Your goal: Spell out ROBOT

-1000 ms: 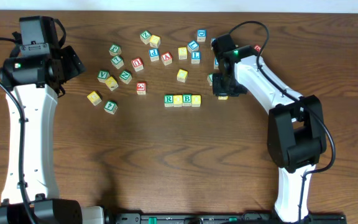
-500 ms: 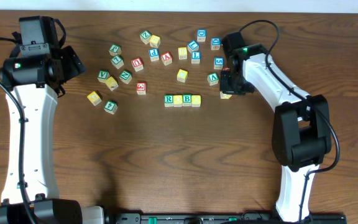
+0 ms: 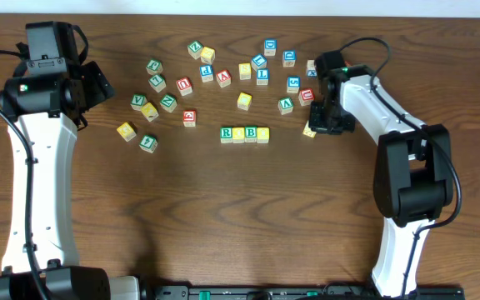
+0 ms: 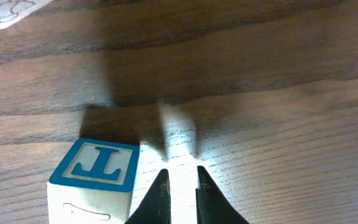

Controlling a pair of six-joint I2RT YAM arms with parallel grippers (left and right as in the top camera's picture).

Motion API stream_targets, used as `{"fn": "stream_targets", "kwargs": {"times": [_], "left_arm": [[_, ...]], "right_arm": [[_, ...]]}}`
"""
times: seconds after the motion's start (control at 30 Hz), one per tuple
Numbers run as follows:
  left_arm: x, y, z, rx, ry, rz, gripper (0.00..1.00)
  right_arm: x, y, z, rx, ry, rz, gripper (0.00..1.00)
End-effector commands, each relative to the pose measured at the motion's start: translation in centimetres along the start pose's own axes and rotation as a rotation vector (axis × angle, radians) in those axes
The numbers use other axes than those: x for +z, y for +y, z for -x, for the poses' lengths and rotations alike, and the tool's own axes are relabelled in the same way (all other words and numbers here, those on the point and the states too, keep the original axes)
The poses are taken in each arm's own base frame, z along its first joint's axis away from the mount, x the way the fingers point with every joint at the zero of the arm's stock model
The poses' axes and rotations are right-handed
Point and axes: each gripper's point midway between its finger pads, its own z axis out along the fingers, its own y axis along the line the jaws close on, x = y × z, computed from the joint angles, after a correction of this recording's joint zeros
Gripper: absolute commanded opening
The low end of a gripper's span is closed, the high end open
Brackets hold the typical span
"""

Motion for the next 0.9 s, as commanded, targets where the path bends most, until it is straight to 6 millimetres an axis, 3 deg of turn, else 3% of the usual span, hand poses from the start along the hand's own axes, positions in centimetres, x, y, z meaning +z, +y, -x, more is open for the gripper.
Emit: {"fn": "stream_targets", "kwargs": {"times": [0.0, 0.33, 0.5, 0.7, 0.87], "left_arm": [[0.0, 0.6, -0.2, -0.003, -0.002, 0.020, 0.98], [0.0, 0.6, -0.2, -0.003, -0.002, 0.020, 0.98], [0.0, 0.6, -0.2, -0.003, -0.002, 0.020, 0.98], [0.0, 0.6, -0.2, -0.003, -0.002, 0.020, 0.98], [0.0, 0.6, -0.2, -0.003, -0.002, 0.020, 0.98]], "right_arm": [[-0.9, 1.0, 0.9, -0.028, -0.015, 0.055, 0.09], [-5.8, 1.6, 2.8, -0.050, -0.104, 0.091, 0.13], [-5.2, 1.5, 2.7, -0.057, -0.092, 0.091, 0.13], [-4.7, 3.3, 1.2, -0.130, -0.042, 0.140, 0.11], [-4.5, 3.7, 0.3, -0.150, -0.020, 0.126, 0.10]]}}
